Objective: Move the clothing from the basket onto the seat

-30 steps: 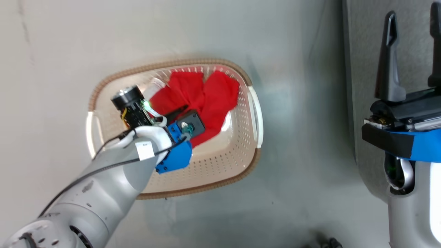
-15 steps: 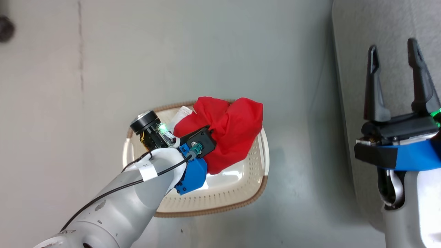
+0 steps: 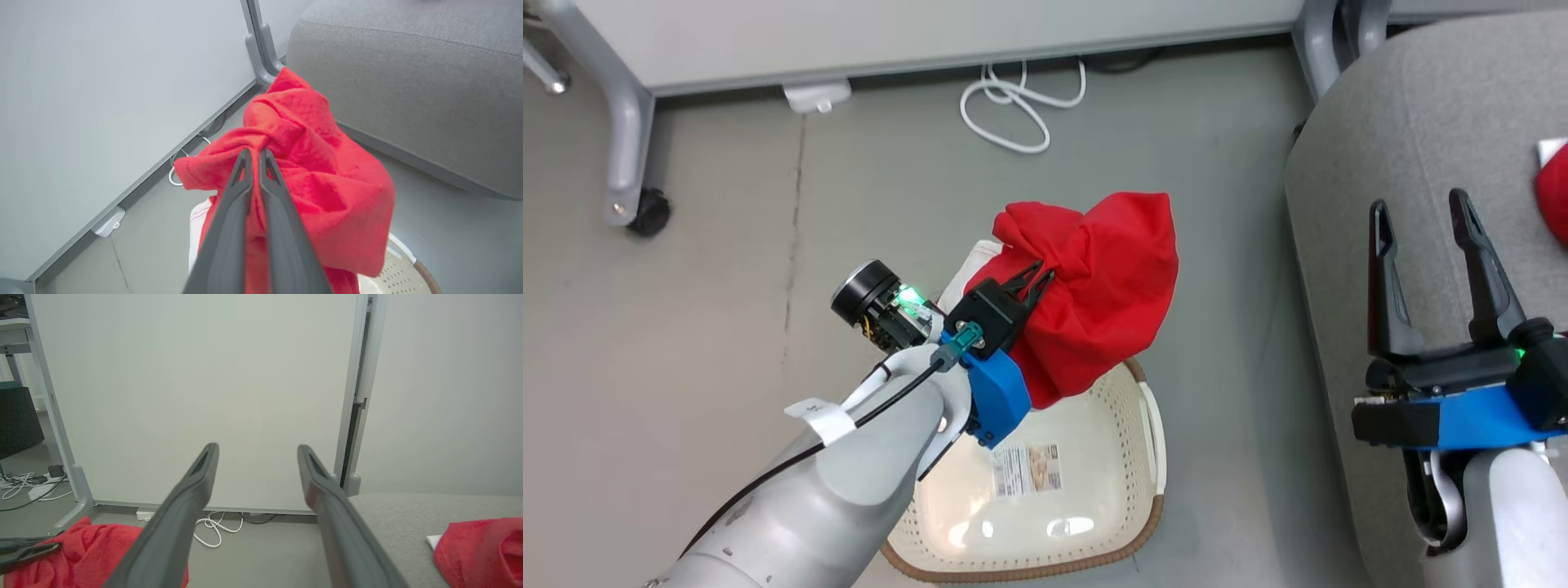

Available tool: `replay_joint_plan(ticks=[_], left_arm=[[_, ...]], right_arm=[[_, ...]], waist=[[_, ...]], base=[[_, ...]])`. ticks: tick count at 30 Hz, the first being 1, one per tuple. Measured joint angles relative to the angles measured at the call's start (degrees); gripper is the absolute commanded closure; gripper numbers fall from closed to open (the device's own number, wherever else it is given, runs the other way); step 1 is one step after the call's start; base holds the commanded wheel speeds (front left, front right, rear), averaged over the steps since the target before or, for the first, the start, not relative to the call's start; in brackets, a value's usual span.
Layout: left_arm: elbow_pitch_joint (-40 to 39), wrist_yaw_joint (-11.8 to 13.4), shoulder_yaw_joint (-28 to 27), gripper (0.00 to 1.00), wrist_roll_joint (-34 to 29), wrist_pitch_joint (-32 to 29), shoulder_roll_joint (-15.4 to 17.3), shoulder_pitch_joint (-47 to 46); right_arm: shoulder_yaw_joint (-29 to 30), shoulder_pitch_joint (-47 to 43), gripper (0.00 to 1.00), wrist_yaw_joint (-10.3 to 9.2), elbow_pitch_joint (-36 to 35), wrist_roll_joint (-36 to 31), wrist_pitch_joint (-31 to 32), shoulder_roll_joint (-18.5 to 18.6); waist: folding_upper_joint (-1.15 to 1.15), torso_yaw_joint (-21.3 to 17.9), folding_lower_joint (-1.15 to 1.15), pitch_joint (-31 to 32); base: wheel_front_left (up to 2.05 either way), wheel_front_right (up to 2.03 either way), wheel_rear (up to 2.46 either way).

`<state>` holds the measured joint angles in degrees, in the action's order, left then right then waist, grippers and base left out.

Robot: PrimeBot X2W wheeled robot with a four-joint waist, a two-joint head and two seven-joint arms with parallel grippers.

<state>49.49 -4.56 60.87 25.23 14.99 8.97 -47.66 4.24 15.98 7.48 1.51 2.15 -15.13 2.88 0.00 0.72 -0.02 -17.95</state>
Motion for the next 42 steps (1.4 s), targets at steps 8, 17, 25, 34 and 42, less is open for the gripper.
replay_joint_plan(ticks=[8,17,25,34,42], left_arm=[[-8.15,1.56,-7.84,1.00,-1.35,0.00,1.12,3.41],[-15.57,1.75,-14.10,1.00,-3.55,0.00,1.08,4.72],[-19.07,1.36,-16.36,1.00,-5.17,0.00,0.85,4.67],[-19.87,0.64,-16.61,1.00,-5.86,0.00,0.74,4.37],[-19.17,0.38,-16.49,1.00,-6.08,0.00,0.49,4.37]], right_arm=[[-0.15,-2.82,0.00,0.00,1.25,0.60,0.00,0.01],[-0.96,-4.83,0.00,0.00,2.14,1.57,0.00,0.00],[-1.36,-6.06,0.00,0.01,2.82,2.35,0.00,0.00],[-2.33,-6.87,0.00,0.00,2.26,3.15,-0.01,0.00],[-7.76,-6.69,0.00,0.00,-1.52,3.02,-0.01,0.01]], waist=[[0.00,0.27,0.00,6.44],[0.00,0.41,0.01,11.13],[0.00,0.20,0.01,13.73],[0.00,0.09,0.01,15.35],[0.00,0.21,0.02,15.13]], base=[[0.00,0.00,0.00],[0.00,0.00,0.00],[0.00,0.00,0.00],[0.00,0.00,0.00],[0.00,0.00,0.00]])
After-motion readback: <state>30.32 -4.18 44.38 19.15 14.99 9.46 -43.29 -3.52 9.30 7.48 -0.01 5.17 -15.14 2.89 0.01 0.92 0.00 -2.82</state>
